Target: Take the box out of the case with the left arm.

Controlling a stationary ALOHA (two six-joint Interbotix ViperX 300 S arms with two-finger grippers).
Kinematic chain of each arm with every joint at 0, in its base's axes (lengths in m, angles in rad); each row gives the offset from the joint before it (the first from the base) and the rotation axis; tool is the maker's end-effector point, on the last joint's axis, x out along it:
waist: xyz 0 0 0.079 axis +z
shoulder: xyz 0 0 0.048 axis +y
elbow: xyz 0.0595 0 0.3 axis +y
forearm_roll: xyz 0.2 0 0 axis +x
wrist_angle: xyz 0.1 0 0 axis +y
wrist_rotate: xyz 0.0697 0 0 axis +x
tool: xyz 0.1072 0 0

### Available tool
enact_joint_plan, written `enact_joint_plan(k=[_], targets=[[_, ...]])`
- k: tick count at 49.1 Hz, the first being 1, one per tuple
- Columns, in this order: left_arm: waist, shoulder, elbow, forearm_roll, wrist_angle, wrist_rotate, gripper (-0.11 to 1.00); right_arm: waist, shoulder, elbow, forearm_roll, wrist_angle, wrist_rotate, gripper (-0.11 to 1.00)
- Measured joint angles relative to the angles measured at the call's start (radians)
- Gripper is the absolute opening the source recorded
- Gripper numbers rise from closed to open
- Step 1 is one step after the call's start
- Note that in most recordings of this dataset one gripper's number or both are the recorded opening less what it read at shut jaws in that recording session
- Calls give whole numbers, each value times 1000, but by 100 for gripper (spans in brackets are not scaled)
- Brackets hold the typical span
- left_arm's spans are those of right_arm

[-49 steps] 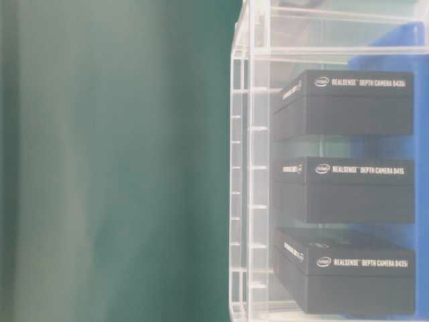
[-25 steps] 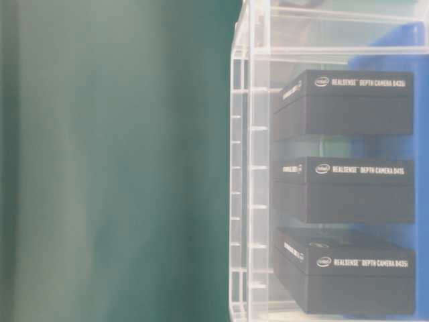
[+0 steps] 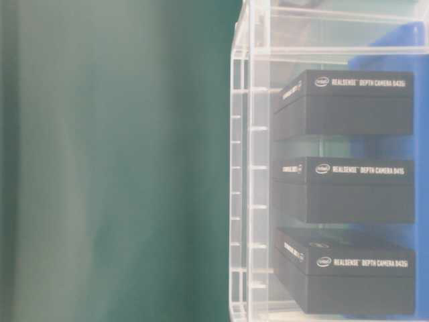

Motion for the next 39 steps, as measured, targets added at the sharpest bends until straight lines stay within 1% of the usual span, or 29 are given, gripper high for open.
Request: enact_joint_plan(k=[4,7,13,15,18,25,30,32,34,39], targets=[[67,11,-6,0,-12,54,2,0,3,0,2,2,0,-1],[104,11,-8,0,-34,101,2,0,6,0,0,2,0,-1],[115,6,-8,-8,-98,206,2,0,6,0,-2,5,0,-1],[115,3,-8,-12,-101,215,2,0,8,0,-3,5,0,-1],[115,5,-8,-14,-92,215,2,0,8,0,-6,5,0,-1],[117,32,-8,-25,-23,206,2,0,8,0,-14,8,0,-1],[115,52,-8,-31,15,189,6,0,11,0,-15,6,0,-1],[114,55,-8,-32,20,176,8,0,12,0,-15,8,0,-1],[114,55,-8,-34,21,147,12,0,12,0,-15,8,0,-1],[114,57,-8,-34,21,89,29,0,14,0,-15,8,0,-1]])
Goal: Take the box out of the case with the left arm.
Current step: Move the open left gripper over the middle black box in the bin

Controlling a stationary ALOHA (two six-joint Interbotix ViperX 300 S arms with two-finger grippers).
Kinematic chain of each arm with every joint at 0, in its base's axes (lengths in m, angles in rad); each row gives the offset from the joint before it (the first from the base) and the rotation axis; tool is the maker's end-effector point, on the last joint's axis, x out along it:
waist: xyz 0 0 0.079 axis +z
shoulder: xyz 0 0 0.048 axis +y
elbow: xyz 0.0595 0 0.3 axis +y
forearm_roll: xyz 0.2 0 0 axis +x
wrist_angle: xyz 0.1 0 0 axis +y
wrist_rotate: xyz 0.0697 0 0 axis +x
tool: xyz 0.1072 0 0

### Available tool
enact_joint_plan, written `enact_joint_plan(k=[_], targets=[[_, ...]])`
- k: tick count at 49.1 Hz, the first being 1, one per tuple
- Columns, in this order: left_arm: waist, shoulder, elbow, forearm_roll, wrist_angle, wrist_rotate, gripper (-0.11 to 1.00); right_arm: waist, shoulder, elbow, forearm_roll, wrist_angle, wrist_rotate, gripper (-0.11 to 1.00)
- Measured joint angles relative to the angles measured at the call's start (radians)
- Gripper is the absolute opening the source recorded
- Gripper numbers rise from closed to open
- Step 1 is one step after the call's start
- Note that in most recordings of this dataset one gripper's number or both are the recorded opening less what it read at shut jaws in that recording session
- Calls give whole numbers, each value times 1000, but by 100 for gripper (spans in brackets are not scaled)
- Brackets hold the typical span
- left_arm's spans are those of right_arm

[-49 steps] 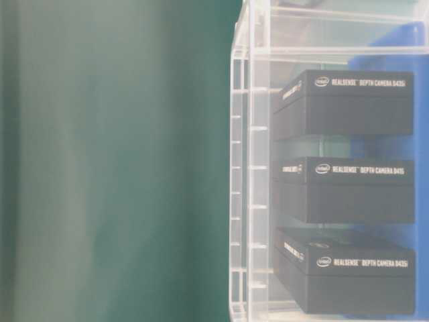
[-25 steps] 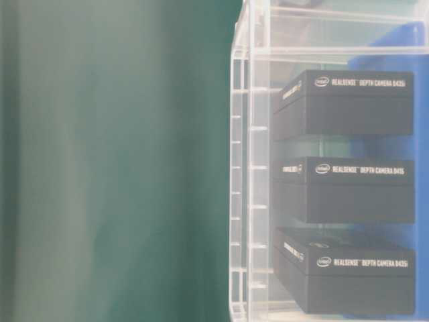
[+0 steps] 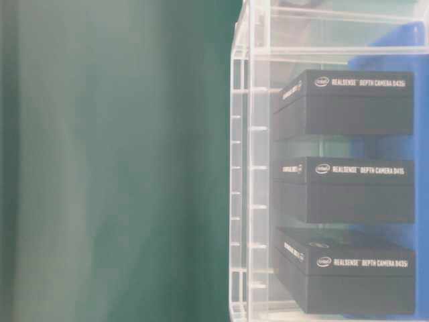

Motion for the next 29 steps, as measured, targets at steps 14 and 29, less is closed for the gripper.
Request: enact_joint_plan(k=[14,29], targets=[[-5,-23,5,-2,3,-40,98,0,2,-8,-2,49,0,-1],[-17,-25,6,0,3,-40,96,0,2,-40,-2,192,0,-1]])
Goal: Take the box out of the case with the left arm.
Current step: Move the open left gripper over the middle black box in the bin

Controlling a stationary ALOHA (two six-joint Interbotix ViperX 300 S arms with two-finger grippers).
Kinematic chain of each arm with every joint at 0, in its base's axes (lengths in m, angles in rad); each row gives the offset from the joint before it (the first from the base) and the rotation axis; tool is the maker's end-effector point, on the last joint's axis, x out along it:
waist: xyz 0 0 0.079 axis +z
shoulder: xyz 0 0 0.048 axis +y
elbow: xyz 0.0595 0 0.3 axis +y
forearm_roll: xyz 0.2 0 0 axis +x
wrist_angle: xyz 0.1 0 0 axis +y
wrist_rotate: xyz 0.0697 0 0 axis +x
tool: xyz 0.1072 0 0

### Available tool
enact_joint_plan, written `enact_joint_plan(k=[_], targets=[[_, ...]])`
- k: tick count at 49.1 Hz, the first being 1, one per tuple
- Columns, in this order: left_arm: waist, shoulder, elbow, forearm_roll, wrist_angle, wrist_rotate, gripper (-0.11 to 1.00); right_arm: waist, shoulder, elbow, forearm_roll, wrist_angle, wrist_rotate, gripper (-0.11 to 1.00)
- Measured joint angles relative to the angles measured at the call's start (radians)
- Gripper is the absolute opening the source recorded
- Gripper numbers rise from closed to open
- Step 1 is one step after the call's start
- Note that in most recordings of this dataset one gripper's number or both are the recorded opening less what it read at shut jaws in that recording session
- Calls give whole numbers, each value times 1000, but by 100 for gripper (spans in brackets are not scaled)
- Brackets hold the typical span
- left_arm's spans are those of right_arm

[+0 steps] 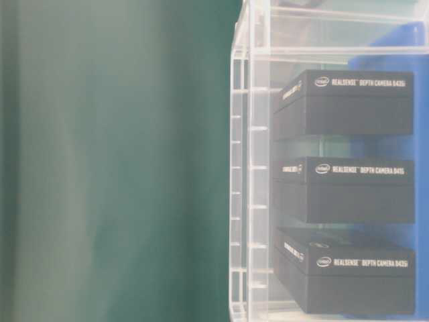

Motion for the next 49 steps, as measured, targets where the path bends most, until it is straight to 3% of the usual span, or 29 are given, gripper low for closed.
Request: enact_joint_plan(k=[35,49], targets=[[-8,2,0,0,-2,-14,96,0,0,0,0,9,0,-1],[-37,103,-51,0,-72,-35,96,0,-2,0,0,9,-2,-1]])
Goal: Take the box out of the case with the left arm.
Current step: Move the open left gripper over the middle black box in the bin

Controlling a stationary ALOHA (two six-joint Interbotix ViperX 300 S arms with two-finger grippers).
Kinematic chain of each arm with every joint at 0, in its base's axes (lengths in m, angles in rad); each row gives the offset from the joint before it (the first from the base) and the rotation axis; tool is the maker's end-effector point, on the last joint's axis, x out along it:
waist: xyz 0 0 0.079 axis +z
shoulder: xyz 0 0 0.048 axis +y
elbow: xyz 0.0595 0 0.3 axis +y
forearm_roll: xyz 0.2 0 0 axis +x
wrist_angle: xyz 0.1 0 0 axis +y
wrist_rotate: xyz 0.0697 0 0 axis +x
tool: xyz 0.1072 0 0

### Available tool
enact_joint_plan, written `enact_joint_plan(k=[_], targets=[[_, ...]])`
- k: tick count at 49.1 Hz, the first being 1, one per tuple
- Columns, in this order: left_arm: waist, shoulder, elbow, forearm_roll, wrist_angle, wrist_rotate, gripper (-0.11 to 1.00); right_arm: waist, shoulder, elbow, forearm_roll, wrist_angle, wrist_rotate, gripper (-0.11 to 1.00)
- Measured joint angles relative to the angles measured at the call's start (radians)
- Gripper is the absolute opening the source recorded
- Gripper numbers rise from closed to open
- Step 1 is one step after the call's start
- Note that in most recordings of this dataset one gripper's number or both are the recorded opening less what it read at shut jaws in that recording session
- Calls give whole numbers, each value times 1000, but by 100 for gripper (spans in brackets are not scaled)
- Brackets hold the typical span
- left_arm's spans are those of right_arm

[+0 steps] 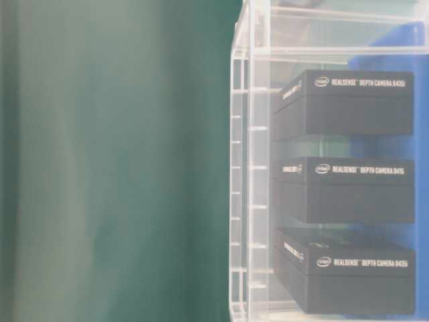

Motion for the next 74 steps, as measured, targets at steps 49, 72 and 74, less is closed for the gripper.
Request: enact_joint_plan(k=[49,72,74], targets=[[-166,632,-572,3,-61,-18,96,0,0,0,0,3,2,-1],[-172,761,-723,2,-61,-20,96,0,0,0,0,3,0,-1],[-172,764,-724,2,-61,-20,96,0,0,0,0,3,0,-1]])
